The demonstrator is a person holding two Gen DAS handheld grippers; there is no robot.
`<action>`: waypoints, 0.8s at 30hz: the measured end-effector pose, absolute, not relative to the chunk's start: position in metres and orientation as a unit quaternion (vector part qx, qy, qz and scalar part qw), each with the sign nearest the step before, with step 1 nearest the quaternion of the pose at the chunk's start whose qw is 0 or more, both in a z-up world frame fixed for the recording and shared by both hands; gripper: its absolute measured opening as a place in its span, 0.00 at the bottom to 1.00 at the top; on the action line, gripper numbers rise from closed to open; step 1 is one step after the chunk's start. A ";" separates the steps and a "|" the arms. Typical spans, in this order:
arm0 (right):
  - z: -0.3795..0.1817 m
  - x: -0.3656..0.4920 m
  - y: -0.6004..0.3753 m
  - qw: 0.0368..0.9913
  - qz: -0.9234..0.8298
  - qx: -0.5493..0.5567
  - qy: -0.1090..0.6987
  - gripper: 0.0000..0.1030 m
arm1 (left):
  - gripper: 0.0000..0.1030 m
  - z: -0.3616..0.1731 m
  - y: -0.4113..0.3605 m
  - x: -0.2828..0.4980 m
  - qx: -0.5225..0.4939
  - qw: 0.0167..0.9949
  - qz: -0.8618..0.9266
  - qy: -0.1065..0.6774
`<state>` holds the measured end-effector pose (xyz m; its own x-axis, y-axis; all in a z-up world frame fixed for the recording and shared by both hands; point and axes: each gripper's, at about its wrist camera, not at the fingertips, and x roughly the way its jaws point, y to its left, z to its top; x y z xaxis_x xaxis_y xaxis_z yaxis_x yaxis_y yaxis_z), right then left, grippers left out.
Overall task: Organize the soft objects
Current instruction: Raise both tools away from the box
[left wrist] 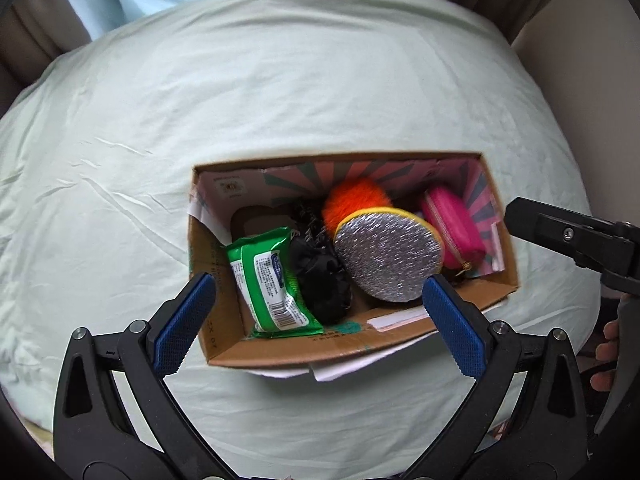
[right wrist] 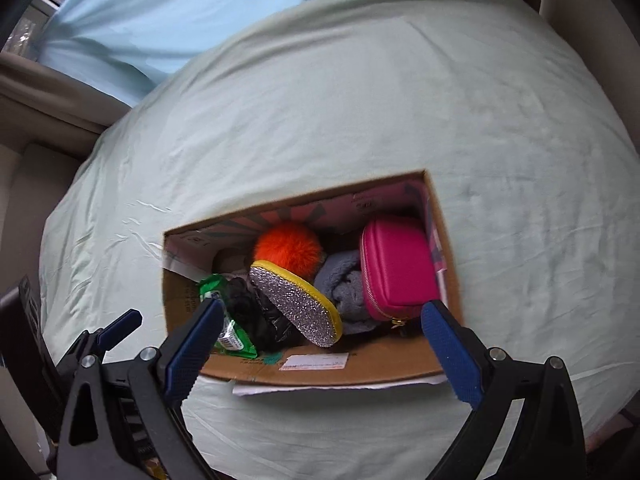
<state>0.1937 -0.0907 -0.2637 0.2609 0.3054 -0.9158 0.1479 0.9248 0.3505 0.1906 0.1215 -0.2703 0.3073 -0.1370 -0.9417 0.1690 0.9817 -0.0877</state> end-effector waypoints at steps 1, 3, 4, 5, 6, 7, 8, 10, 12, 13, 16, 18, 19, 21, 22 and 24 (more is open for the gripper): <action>-0.253 0.190 -0.095 0.779 0.053 0.184 0.597 0.96 | 1.00 -0.260 0.120 0.187 0.014 0.813 -0.090 0.576; -0.229 0.185 -0.104 0.795 0.057 0.176 0.578 0.96 | 1.00 -0.236 0.116 0.179 0.014 0.823 -0.083 0.562; -0.215 0.181 -0.110 0.804 0.060 0.171 0.566 0.96 | 1.00 -0.222 0.114 0.174 0.013 0.829 -0.081 0.554; -0.201 0.178 -0.116 0.814 0.061 0.164 0.554 0.96 | 1.00 -0.207 0.111 0.169 0.013 0.836 -0.078 0.543; -0.185 0.173 -0.122 0.824 0.062 0.157 0.540 0.96 | 1.00 -0.191 0.108 0.163 0.013 0.845 -0.075 0.530; -0.166 0.168 -0.126 0.837 0.063 0.147 0.523 0.96 | 1.00 -0.176 0.105 0.157 0.013 0.852 -0.071 0.518; -0.148 0.162 -0.132 0.849 0.063 0.136 0.507 0.96 | 1.00 -0.160 0.102 0.152 0.012 0.860 -0.068 0.505; -0.117 0.152 -0.136 0.870 0.057 0.113 0.476 0.96 | 1.00 -0.128 0.096 0.142 0.007 0.876 -0.062 0.479; -0.085 0.138 -0.143 0.891 0.049 0.091 0.442 0.96 | 1.00 -0.099 0.090 0.131 0.002 0.890 -0.056 0.452; -0.070 0.131 -0.146 0.900 0.045 0.081 0.427 0.96 | 1.00 -0.085 0.089 0.126 -0.001 0.897 -0.054 0.438; -0.037 0.110 -0.152 0.919 0.034 0.062 0.388 0.96 | 1.00 -0.048 0.083 0.107 -0.003 0.915 -0.051 0.399; -0.022 0.099 -0.154 0.927 0.032 0.058 0.370 0.96 | 1.00 -0.027 0.082 0.093 -0.005 0.926 -0.049 0.373; -0.016 0.093 -0.155 0.930 0.029 0.054 0.362 0.96 | 1.00 -0.018 0.081 0.087 -0.008 0.931 -0.049 0.362; -0.008 0.081 -0.157 0.936 0.023 0.050 0.348 0.96 | 1.00 -0.003 0.081 0.074 -0.011 0.939 -0.050 0.340; -0.006 0.076 -0.158 0.938 0.021 0.050 0.342 0.96 | 1.00 0.003 0.080 0.069 -0.010 0.942 -0.049 0.330; -0.002 0.067 -0.161 0.942 0.018 0.055 0.330 0.96 | 1.00 0.013 0.079 0.059 -0.008 0.949 -0.049 0.313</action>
